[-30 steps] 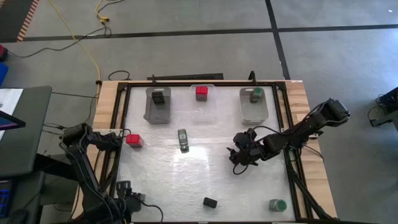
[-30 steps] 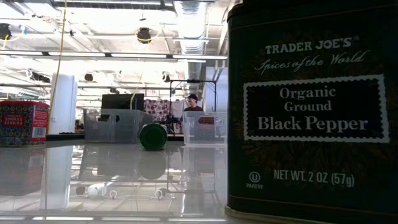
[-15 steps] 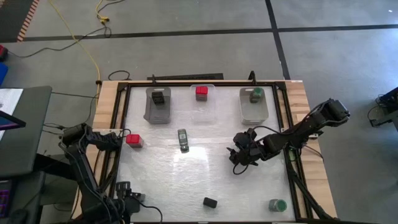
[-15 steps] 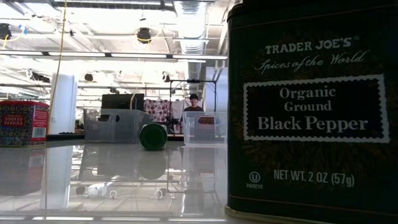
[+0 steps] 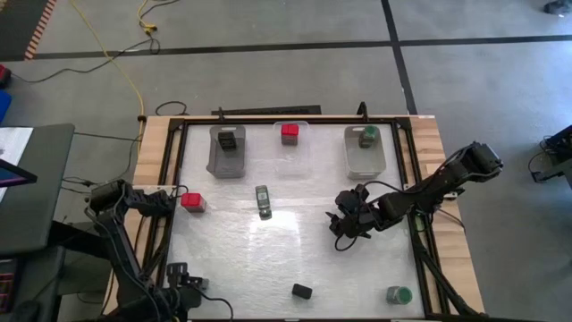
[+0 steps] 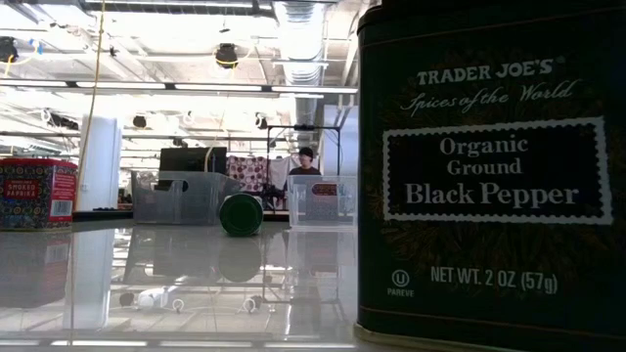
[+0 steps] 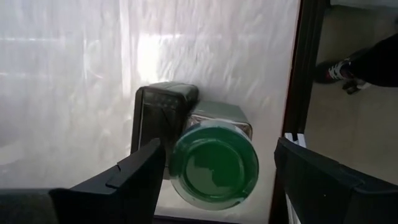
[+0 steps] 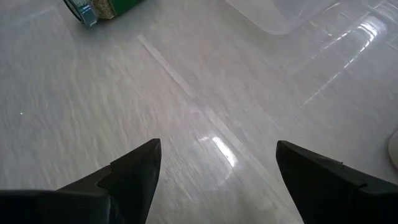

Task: Sort spices by type
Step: Put the green seasoning bottle into the gray bin

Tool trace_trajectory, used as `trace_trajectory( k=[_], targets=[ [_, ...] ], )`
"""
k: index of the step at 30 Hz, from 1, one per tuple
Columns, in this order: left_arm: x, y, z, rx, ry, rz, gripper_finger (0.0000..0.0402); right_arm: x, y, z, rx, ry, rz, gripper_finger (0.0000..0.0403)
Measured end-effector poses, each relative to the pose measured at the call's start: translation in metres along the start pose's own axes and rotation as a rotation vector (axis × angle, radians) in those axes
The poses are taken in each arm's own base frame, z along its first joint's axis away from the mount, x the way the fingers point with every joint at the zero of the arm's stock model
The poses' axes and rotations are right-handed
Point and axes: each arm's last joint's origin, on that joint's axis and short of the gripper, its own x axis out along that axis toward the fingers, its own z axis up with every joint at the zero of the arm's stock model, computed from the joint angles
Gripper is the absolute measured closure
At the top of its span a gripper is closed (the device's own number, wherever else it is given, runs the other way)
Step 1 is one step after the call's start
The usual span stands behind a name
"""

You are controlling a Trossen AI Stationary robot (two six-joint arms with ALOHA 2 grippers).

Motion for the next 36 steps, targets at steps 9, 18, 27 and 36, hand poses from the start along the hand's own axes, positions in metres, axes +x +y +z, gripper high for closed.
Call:
trace_trajectory(
  k=[9, 18, 27, 36],
  targets=[
    [-0.0002, 0.0, -0.0012, -0.018, 0.002, 0.004, 0.0111, 0.0, 0.0, 0.0, 0.0, 0.0, 0.0, 0.0058],
    [0.0067, -0.0029, -0.0016, 0.0, 0.013, 0.023, 0.0111, 0.0, 0.0001, 0.0001, 0.001, -0.001, 0.001, 0.0058],
    [0.0072, -0.0029, -0.0016, 0.004, 0.008, 0.028, 0.0137, 0.0, 0.0001, 0.0001, 0.001, -0.001, 0.001, 0.0058],
    [0.0072, -0.0032, -0.0015, 0.019, 0.009, 0.025, 0.0202, 0.0, 0.0001, 0.0001, 0.001, -0.001, 0.001, 0.0058]
  ],
)
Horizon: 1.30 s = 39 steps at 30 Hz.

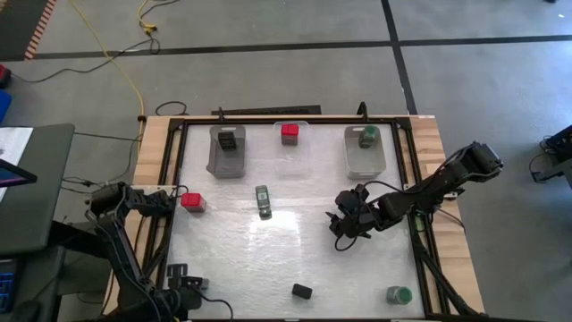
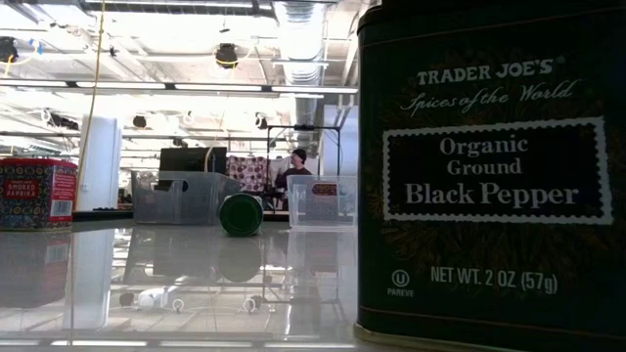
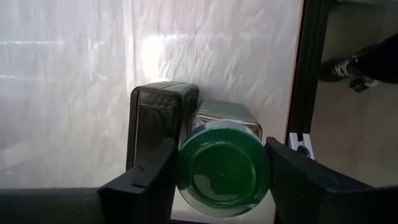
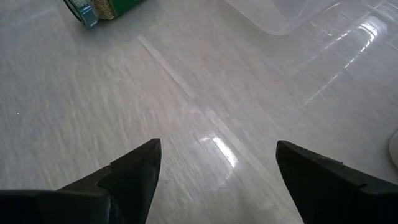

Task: Sort spices by type
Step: Put the green seasoning bottle into the gray bin

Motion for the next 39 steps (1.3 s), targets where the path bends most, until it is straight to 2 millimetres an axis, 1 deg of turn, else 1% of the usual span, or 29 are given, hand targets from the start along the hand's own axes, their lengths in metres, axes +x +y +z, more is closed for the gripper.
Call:
trace_trajectory(
  k=[5, 9, 14, 18, 21, 25, 29, 31, 34, 39],
  targets=[
    [-0.001, 0.0, 0.0, 0.012, 0.021, -0.006, 0.0201, 0.0, 0.0, 0.0, 0.0, 0.0, 0.0, 0.0058],
    [-0.008, 0.0, 0.002, -0.008, 0.022, -0.004, 0.0202, 0.0, 0.0, 0.0, 0.0, 0.0, 0.0, 0.0058],
    [-0.03, 0.008, 0.009, -0.033, -0.048, 0.009, 0.0202, 0.0, 0.0, 0.0, 0.0, 0.0, 0.0, 0.0058],
    [-0.052, 0.014, 0.022, -0.025, -0.063, 0.0, 0.0202, 0.0, 0.0, 0.0, -0.002, 0.0, 0.002, 0.0058],
    [-0.069, 0.022, 0.035, 0.004, -0.063, 0.014, 0.0202, 0.0, 0.0, 0.0, -0.002, 0.0, 0.002, 0.0058],
    [-0.089, 0.04, 0.055, 0.023, -0.074, 0.061, 0.0202, 0.0, 0.0, 0.0, -0.002, 0.0, 0.002, 0.0058],
    [-0.099, 0.06, 0.082, 0.06, -0.154, 0.091, 0.0202, 0.0, 0.0, 0.0, 0.0, 0.0, 0.001, 0.0058],
    [-0.1, 0.075, 0.098, 0.04, -0.179, 0.118, 0.0202, 0.0, 0.0, 0.0, -0.002, 0.001, -0.001, 0.0058],
    [-0.096, 0.101, 0.124, 0.01, -0.169, 0.164, 0.0202, 0.0, 0.0, 0.0, -0.001, 0.001, 0.0, 0.0058],
    [-0.087, 0.152, 0.169, -0.024, -0.181, 0.205, 0.0202, 0.001, -0.001, 0.001, 0.004, 0.0, -0.005, 0.0058]
  ],
)
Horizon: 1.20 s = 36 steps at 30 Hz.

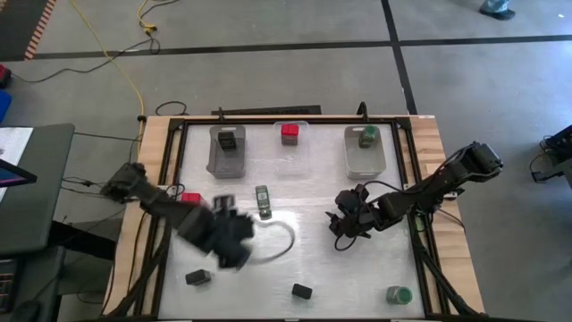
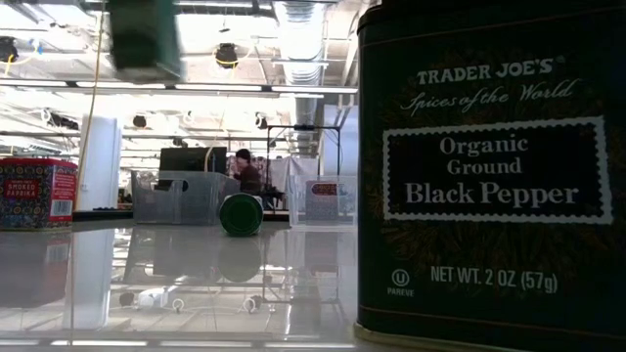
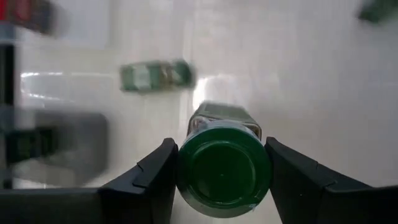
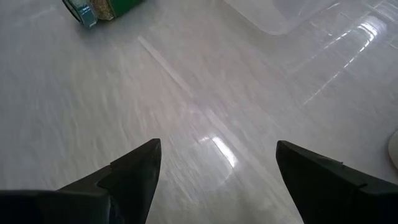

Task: Sort spices by type
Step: Put the green seasoning bottle into the gray bin

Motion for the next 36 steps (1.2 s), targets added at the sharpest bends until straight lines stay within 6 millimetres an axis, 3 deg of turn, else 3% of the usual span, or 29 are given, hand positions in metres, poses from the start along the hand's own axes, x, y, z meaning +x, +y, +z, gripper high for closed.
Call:
trace_trajectory(
  k=[6, 11, 15, 20, 26, 36],
  targets=[
    [0.022, 0.048, 0.043, 0.034, -0.129, 0.007, 0.0202, -0.005, 0.005, 0.01, 0.032, -0.026, 0.028, 0.0059],
    [0.031, 0.073, 0.055, 0.062, -0.139, 0.026, 0.0202, -0.032, 0.006, 0.037, -0.016, -0.012, 0.008, 0.0075],
    [0.052, 0.089, 0.068, 0.066, -0.209, -0.045, 0.0202, -0.061, -0.004, 0.048, -0.023, 0.074, -0.086, 0.009],
    [0.085, 0.107, 0.076, 0.021, -0.27, -0.114, 0.0202, -0.092, -0.015, 0.029, 0.037, 0.148, -0.179, 0.0102],
    [0.111, 0.124, 0.076, -0.048, -0.286, -0.119, 0.0202, -0.118, -0.011, 0.002, 0.074, 0.132, -0.177, 0.0103],
    [0.175, 0.121, 0.085, -0.032, -0.166, -0.155, 0.0202, -0.118, -0.011, 0.003, 0.084, 0.023, -0.193, 0.0103]
  ],
)
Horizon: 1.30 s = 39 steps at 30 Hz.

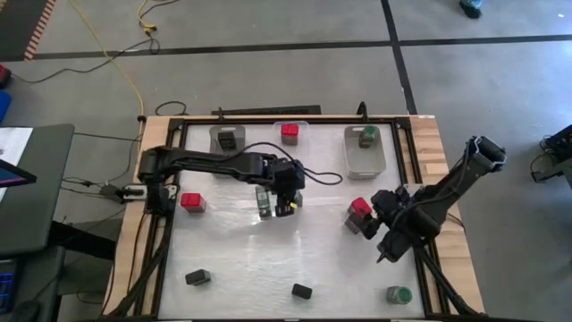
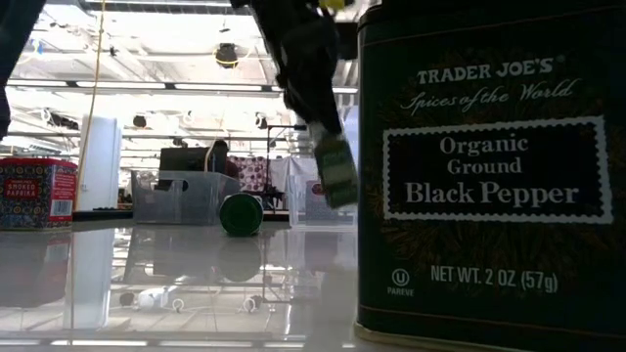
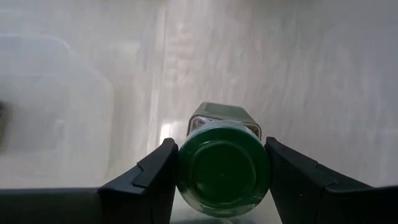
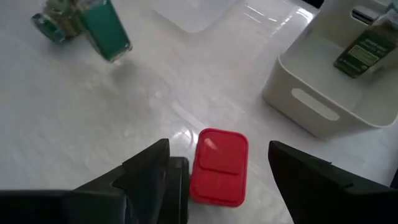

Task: Sort spices by type
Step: Put the green seasoning bottle into the gray bin

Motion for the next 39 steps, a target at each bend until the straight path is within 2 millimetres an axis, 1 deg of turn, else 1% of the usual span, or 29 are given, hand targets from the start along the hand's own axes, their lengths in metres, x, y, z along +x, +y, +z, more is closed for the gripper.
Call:
trace_trajectory(
  k=[3, 7, 11, 14, 20, 27, 39],
  targets=[
    [0.011, 0.001, 0.002, 0.016, 0.031, -0.012, 0.0202, 0.003, 0.0, 0.003, -0.007, 0.0, -0.015, 0.0103],
    [0.013, 0.002, 0.005, 0.009, 0.037, -0.044, 0.0202, 0.007, -0.001, 0.007, -0.018, 0.002, -0.031, 0.0103],
    [0.016, 0.002, -0.001, -0.027, 0.094, -0.043, 0.019, 0.008, -0.001, 0.008, -0.016, 0.003, -0.041, 0.0103],
    [0.015, 0.002, -0.001, -0.047, 0.101, -0.044, 0.0181, 0.009, -0.001, 0.009, -0.014, 0.003, -0.043, 0.0103],
    [0.015, 0.001, -0.002, -0.094, 0.104, -0.044, 0.0183, 0.009, -0.001, 0.009, -0.015, 0.002, -0.043, 0.0103],
    [0.015, 0.001, -0.001, -0.173, 0.103, -0.04, 0.0179, 0.008, -0.001, 0.008, -0.063, 0.0, -0.035, 0.0103],
    [0.015, 0.0, -0.002, -0.201, 0.107, -0.048, 0.0176, 0.008, -0.001, 0.008, -0.075, -0.018, -0.037, 0.0103]
  ],
)
